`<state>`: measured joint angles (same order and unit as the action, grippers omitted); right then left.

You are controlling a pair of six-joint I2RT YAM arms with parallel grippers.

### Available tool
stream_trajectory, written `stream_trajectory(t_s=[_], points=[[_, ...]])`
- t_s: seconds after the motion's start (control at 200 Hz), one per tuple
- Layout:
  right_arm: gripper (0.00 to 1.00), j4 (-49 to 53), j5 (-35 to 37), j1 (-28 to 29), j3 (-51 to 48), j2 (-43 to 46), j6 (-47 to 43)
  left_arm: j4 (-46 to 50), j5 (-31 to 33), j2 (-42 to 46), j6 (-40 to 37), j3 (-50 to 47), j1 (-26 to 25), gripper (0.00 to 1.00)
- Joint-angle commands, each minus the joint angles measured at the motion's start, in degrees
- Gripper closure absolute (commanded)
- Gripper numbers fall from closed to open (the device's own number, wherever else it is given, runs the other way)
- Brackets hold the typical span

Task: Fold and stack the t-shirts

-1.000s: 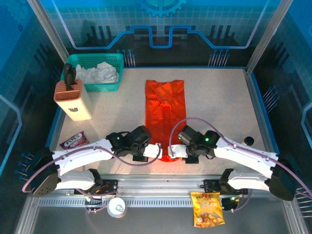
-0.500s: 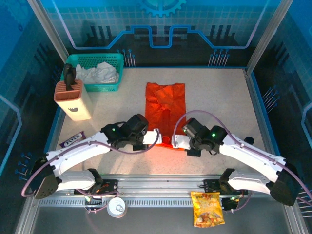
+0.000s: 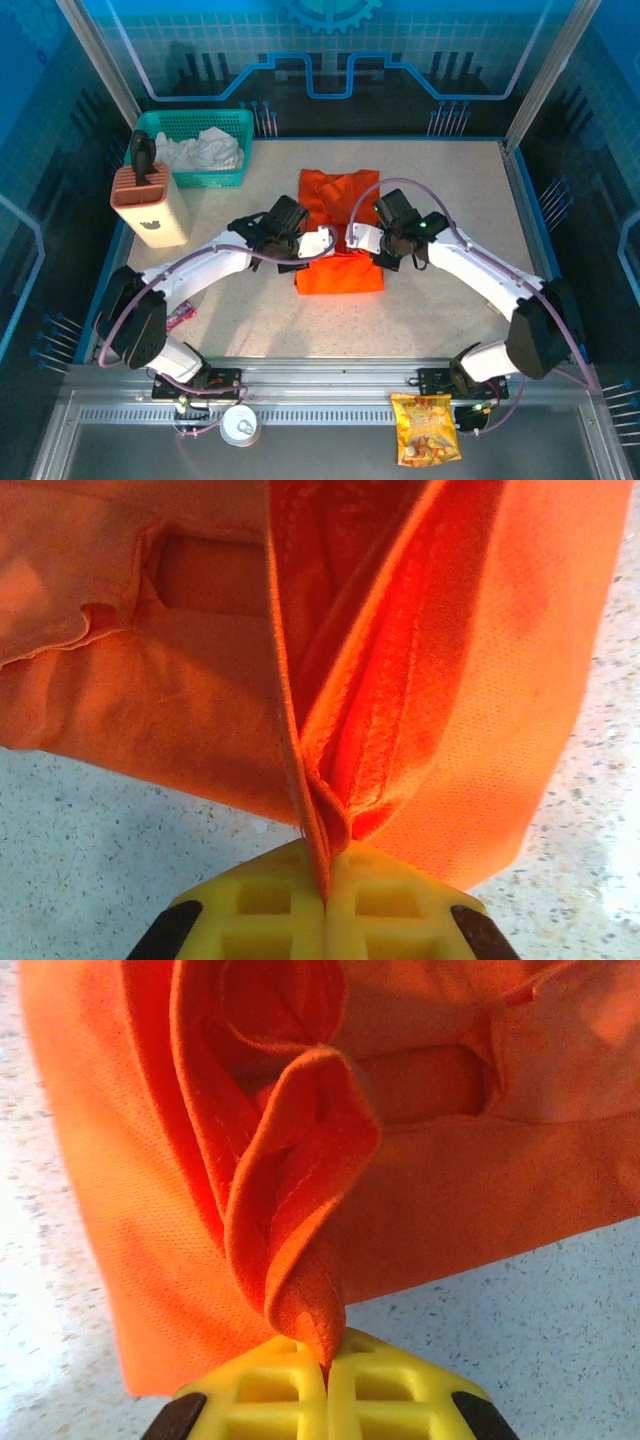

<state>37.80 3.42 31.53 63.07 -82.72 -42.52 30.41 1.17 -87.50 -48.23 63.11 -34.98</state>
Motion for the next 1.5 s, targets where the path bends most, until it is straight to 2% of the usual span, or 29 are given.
stream_trajectory(t_s=[0.0, 0.505, 0.6, 0.68, 0.765, 0.83, 0.926, 1.106, 1.226, 1.281, 1.346, 1.436, 1.491], points=[[1.00, -2.7, -2.3, -2.5, 3.0, -3.8, -2.2, -1.7, -2.4, -3.5, -2.1, 2.5, 2.0, 1.00], [1.00, -12.0, 3.2, -5.4, 8.1, -20.8, 6.3, -15.9, -2.0, -18.0, -3.3, 4.9, 6.0, 1.00], [1.00, -11.5, 5.2, -5.3, 9.3, -23.0, 8.2, -18.2, -1.9, -19.3, -3.1, 5.0, 6.1, 0.90], [1.00, -11.2, 6.9, -5.4, 10.0, -24.2, 9.8, -19.8, -1.6, -19.6, -2.9, 4.8, 6.1, 0.77], [0.86, -11.9, 8.6, -5.4, 10.3, -24.6, 12.0, -22.7, -0.5, -19.0, -2.2, 4.0, 6.1, 0.63], [0.74, -13.1, 9.3, -5.7, 10.2, -23.7, 13.3, -25.6, 0.9, -17.4, -1.8, 2.9, 6.1, 0.58], [0.65, -15.2, 9.5, -6.1, 9.5, -20.7, 14.9, -29.4, 3.0, -14.0, -0.8, 1.3, 6.2, 0.55], [0.57, -17.8, 9.1, -6.9, 7.2, -11.2, 15.4, -36.2, 6.3, -3.4, 0.2, -3.7, 6.4, 0.45], [0.53, -16.8, 6.6, -6.8, 4.6, -3.4, 12.5, -38.5, 5.6, 5.4, 1.4, -8.1, 6.5, 0.31], [0.50, -15.3, 4.0, -6.5, 3.0, 0.5, 9.3, -38.1, 3.6, 10.0, 1.2, -10.3, 6.6, 0.28], [0.47, -12.0, 0.7, -5.9, 1.1, 5.0, 4.6, -36.0, -1.9, 15.8, -1.2, -13.4, 6.5, 0.26], [0.45, -5.2, -3.2, -5.4, -0.5, 9.7, -1.3, -26.7, -12.6, 23.3, -9.1, -17.2, 6.5, 0.22], [0.42, -0.9, -4.9, -4.8, -1.8, 11.9, -4.8, -21.0, -16.2, 26.4, -12.5, -18.5, 6.1, 0.19]])
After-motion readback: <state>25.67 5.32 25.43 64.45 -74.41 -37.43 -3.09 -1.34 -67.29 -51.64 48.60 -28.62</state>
